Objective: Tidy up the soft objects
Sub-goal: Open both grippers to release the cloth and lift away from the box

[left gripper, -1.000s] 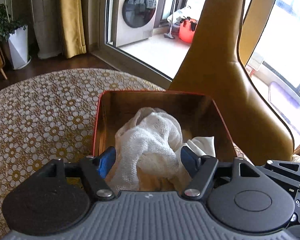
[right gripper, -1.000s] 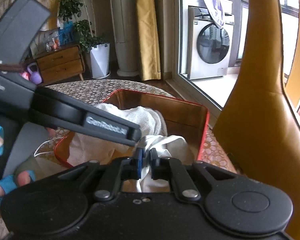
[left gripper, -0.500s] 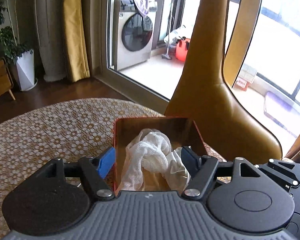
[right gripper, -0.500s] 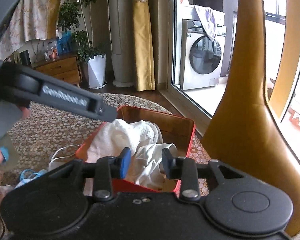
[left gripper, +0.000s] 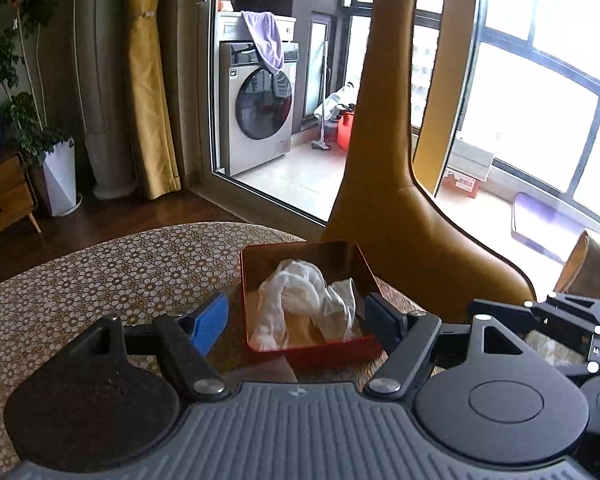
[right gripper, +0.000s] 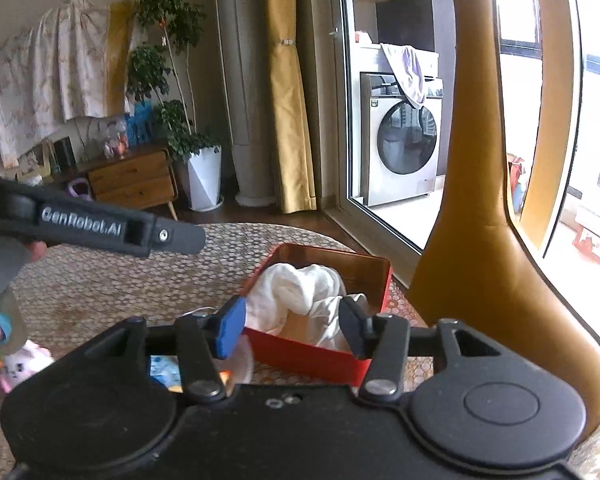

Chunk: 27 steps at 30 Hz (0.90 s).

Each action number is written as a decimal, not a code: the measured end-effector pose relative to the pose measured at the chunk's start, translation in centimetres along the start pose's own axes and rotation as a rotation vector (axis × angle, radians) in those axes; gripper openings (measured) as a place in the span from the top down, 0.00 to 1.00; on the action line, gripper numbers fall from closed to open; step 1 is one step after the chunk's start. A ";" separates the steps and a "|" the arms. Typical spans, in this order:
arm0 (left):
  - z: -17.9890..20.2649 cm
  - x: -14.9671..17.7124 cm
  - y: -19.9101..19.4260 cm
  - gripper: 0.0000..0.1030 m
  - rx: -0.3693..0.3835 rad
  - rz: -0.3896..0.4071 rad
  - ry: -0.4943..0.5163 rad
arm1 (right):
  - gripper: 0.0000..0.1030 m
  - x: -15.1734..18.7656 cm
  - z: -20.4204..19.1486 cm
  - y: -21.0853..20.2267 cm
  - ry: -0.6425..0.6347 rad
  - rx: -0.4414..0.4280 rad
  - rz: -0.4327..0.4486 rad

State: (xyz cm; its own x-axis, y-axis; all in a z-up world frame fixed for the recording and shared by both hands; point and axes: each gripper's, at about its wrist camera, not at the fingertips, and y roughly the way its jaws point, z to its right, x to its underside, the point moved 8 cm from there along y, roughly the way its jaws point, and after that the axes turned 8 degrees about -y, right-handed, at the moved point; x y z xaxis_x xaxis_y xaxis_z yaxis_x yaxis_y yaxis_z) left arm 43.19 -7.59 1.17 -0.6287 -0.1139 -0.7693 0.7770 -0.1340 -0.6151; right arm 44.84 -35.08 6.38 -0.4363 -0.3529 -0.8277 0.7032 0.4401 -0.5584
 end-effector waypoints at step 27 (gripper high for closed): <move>-4.2 11.5 -11.8 0.10 0.063 -0.062 0.052 | 0.09 6.3 -10.1 -7.9 -0.015 -0.126 -0.035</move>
State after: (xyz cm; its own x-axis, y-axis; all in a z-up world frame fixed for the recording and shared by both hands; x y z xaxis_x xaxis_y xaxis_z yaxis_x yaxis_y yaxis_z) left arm 26.93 -3.20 -1.16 -0.6718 -0.0521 -0.7389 0.7318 -0.2011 -0.6512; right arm 30.86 -32.39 4.98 -0.4503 -0.3812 -0.8074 0.6116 0.5271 -0.5900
